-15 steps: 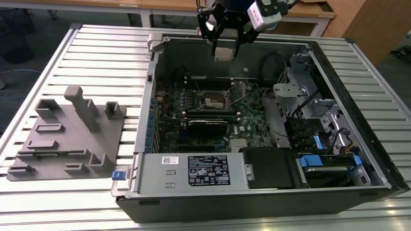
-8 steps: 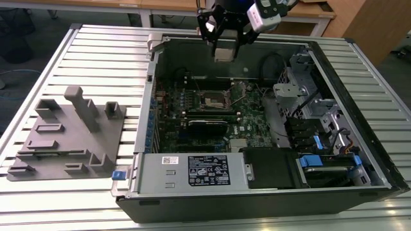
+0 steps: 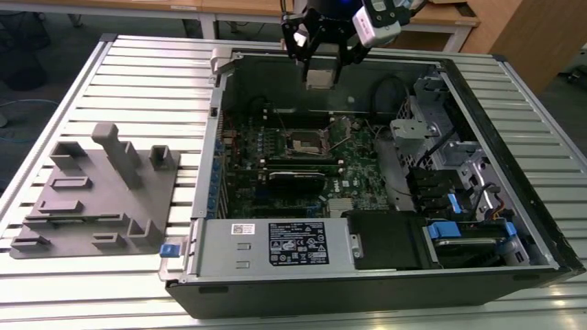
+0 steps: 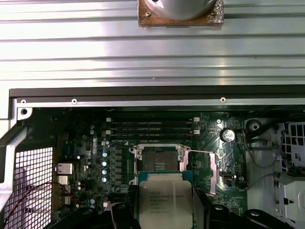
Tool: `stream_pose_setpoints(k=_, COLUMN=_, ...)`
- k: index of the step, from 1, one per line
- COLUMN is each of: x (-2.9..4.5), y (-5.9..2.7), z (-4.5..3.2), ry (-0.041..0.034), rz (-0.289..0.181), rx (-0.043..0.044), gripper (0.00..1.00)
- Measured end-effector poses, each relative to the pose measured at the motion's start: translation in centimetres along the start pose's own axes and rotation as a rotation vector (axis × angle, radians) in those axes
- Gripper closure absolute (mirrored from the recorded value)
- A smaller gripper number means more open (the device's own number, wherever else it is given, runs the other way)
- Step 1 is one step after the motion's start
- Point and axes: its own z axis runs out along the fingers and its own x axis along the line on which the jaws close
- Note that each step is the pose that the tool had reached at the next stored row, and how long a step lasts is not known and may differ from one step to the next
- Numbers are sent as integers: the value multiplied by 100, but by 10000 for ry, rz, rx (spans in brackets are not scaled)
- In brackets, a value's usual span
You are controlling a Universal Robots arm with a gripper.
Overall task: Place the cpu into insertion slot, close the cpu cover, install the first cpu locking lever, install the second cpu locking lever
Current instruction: 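Place the cpu into insertion slot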
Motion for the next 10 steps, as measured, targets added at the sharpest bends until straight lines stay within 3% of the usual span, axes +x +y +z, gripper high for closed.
stream_pose_setpoints(k=10, x=-2, y=-10, z=112, ry=0, rz=0, rx=6, gripper=46)
